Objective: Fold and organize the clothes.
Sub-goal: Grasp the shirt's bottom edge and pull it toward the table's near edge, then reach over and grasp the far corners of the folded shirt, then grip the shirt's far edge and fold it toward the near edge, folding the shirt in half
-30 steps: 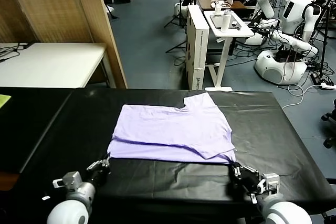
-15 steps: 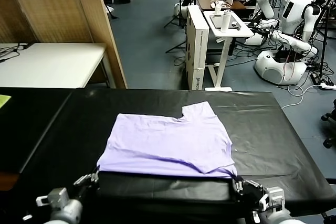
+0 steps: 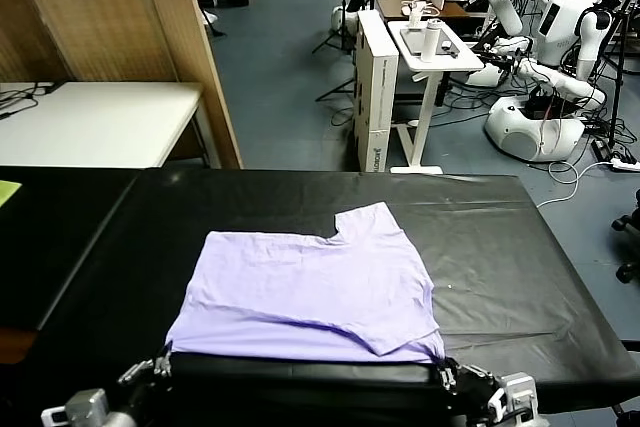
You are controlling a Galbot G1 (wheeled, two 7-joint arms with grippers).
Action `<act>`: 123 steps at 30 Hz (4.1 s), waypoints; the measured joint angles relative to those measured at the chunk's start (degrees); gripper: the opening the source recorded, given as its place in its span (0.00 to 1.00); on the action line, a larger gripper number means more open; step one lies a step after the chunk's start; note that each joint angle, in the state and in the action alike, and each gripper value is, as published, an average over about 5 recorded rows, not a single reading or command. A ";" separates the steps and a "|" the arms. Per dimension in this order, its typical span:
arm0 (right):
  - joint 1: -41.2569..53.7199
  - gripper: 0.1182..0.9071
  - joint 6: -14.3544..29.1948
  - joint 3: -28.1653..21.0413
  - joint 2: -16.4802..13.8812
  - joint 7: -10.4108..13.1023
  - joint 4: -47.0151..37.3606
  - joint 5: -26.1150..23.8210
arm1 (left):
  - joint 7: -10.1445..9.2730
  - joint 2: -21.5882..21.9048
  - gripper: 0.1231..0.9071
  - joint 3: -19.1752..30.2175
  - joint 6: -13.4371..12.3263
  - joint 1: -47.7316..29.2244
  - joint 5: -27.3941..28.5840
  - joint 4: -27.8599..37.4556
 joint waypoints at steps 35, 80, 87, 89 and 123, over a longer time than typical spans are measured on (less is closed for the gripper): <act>62.58 1.00 0.02 -26.15 -1.95 1.64 -46.45 10.62 | -0.63 11.36 1.00 13.15 12.17 -46.02 -15.99 24.37; 70.92 0.25 0.04 -35.16 3.06 -1.83 -58.12 7.18 | 2.73 9.09 0.27 19.30 10.49 -54.63 -11.43 38.60; 70.39 0.03 0.03 -34.80 3.06 -3.23 -57.73 6.46 | 3.69 9.06 0.07 19.32 10.19 -54.53 -10.93 38.60; 70.15 0.03 0.02 -34.51 3.03 -3.27 -57.44 6.49 | 3.84 8.97 0.04 19.32 9.99 -54.63 -10.86 38.60; 51.62 0.03 2.65 -20.08 -6.80 -1.08 -30.62 16.18 | 2.67 10.59 0.03 8.79 7.93 -41.48 -15.34 20.91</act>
